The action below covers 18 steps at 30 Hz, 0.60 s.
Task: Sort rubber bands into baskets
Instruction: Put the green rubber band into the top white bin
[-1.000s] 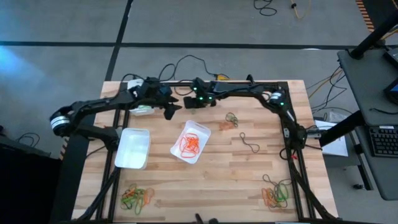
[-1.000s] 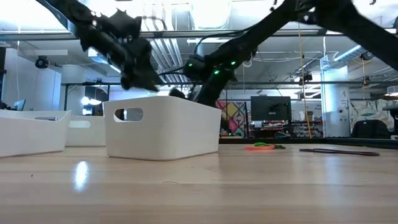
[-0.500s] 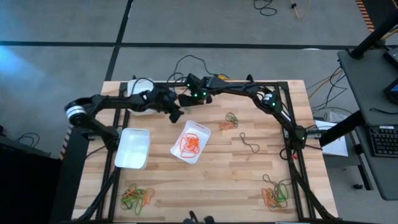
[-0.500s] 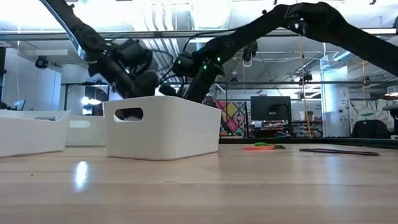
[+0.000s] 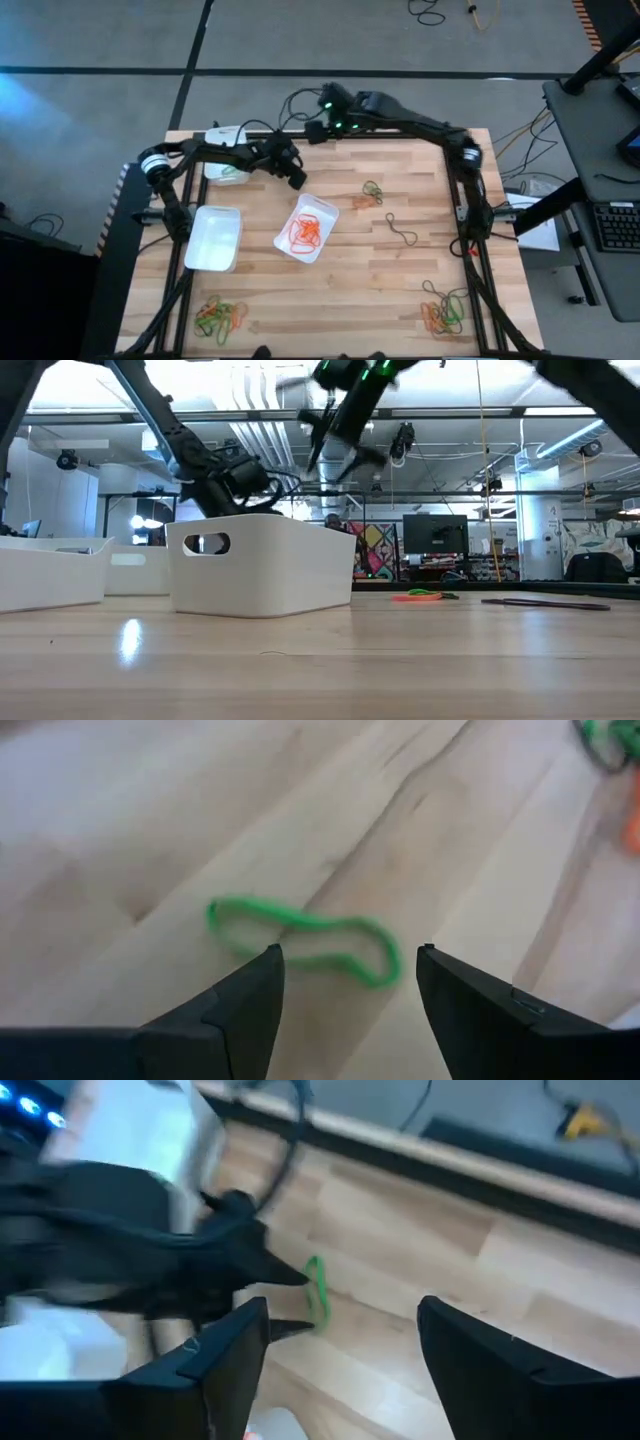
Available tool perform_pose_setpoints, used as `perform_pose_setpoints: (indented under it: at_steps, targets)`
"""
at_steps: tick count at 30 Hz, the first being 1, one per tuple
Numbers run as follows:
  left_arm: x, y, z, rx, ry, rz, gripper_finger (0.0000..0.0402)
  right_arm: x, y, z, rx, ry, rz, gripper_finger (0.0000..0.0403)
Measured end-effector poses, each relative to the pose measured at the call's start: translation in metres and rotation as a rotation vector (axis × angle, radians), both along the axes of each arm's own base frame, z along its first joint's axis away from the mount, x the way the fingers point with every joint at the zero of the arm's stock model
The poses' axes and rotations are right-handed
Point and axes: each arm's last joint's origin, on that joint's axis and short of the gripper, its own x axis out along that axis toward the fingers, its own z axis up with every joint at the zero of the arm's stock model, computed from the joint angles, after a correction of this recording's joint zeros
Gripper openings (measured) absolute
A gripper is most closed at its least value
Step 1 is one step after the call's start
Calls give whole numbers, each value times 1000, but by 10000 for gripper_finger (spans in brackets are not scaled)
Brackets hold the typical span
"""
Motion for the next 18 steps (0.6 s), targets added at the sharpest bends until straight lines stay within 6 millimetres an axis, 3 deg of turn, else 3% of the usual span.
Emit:
perform_pose_setpoints:
  at_steps: [3,7,12,15,18]
  targets:
    - [6,6,-3,-7,39,43,212,-20,8,30,-70,-22,-26,249]
    - [12,10,-12,-1,75,25,212,-42,18,57,-150,-28,-66,247]
    - [14,10,-21,-21,103,34,202,-60,24,76,-205,-34,-110,246]
    - [13,9,-22,-17,127,48,168,-62,25,77,-203,-31,-108,245]
    - [11,9,-23,-9,162,68,108,-63,25,78,-202,-29,-107,245]
